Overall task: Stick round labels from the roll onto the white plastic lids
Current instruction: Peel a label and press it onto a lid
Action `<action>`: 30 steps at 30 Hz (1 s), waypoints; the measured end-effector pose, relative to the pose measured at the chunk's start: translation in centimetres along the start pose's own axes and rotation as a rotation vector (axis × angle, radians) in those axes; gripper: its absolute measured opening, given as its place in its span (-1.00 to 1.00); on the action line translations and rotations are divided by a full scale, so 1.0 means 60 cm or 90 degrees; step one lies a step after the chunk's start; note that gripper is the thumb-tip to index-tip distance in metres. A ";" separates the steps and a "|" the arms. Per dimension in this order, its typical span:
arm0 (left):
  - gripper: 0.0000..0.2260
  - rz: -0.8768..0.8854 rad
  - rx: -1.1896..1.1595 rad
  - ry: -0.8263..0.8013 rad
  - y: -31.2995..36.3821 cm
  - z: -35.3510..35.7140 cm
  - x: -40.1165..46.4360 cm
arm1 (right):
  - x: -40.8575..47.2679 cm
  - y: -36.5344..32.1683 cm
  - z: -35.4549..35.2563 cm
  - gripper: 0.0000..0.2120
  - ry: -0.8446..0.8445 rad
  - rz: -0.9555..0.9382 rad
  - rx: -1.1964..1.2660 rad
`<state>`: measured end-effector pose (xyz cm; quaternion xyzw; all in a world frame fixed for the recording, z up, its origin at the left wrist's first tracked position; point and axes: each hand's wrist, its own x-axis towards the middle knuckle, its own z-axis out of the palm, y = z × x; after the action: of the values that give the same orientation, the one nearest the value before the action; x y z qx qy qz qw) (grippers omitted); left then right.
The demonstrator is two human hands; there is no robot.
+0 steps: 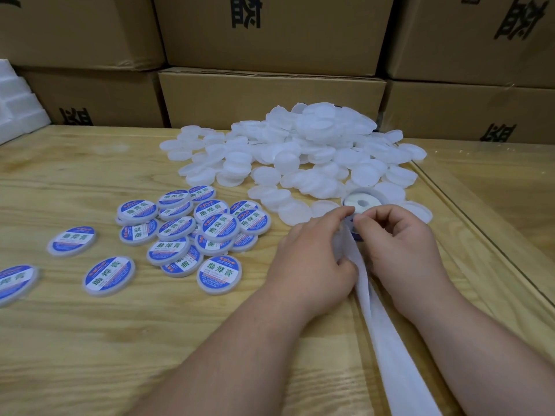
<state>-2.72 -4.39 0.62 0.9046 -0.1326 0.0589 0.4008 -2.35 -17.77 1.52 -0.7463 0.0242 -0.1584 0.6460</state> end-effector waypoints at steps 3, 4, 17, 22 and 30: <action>-0.35 0.002 -0.002 0.009 0.002 0.000 0.001 | 0.004 0.006 0.000 -0.93 0.007 -0.016 -0.046; -0.34 0.002 -0.004 0.006 0.002 0.000 0.001 | 0.005 0.007 0.000 -0.93 0.001 -0.016 -0.052; -0.31 0.011 -0.014 0.010 0.001 0.000 0.002 | -0.002 -0.003 -0.003 -0.96 -0.117 0.005 -0.037; -0.32 0.033 0.001 -0.006 0.003 0.000 0.001 | -0.002 -0.003 -0.006 -0.89 -0.141 0.039 0.026; -0.65 0.032 -0.035 0.008 0.000 0.003 0.004 | 0.003 0.001 -0.004 -0.86 -0.092 0.083 0.029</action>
<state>-2.51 -4.58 0.52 0.8893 -0.1545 0.0714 0.4244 -2.21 -18.07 1.53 -0.7378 0.0223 -0.0627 0.6717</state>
